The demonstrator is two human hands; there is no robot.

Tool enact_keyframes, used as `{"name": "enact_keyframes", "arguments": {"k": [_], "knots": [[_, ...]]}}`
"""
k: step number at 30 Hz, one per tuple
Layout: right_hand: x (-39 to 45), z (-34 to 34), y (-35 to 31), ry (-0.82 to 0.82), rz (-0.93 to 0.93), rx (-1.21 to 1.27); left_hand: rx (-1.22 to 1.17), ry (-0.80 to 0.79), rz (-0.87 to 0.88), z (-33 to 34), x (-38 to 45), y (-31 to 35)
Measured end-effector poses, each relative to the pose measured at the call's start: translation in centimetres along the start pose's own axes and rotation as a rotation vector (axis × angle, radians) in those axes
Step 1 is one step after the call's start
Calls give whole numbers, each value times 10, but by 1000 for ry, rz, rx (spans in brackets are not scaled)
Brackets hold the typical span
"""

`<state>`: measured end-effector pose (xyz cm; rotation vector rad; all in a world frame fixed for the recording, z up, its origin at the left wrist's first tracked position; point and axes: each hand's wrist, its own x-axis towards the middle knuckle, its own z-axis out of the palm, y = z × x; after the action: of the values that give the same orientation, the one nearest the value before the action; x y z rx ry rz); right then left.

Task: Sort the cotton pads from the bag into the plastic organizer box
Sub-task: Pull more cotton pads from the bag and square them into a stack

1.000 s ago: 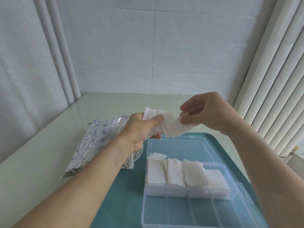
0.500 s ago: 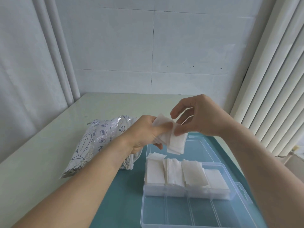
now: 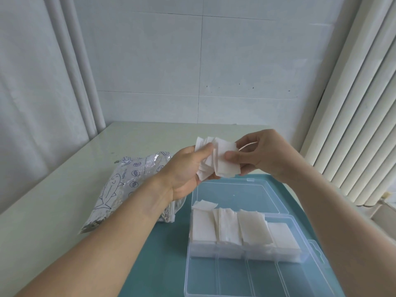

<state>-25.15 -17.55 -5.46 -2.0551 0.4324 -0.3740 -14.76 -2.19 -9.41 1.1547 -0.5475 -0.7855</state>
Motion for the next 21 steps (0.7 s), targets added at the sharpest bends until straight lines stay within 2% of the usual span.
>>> {"name": "enact_keyframes", "arguments": {"k": [5, 8, 11, 15, 21], "knots": [[4, -5, 4, 86, 39, 141, -8, 109, 33, 1, 2, -2], [4, 0, 6, 105, 19, 178, -39, 57, 19, 6, 0, -4], [3, 8, 7, 114, -8, 72, -81, 8, -17, 8, -1, -3], [6, 14, 10, 204, -87, -146, -88, -61, -82, 8, -1, -5], [3, 13, 6, 27, -134, -135, -62, -158, -120, 5, -4, -2]]}}
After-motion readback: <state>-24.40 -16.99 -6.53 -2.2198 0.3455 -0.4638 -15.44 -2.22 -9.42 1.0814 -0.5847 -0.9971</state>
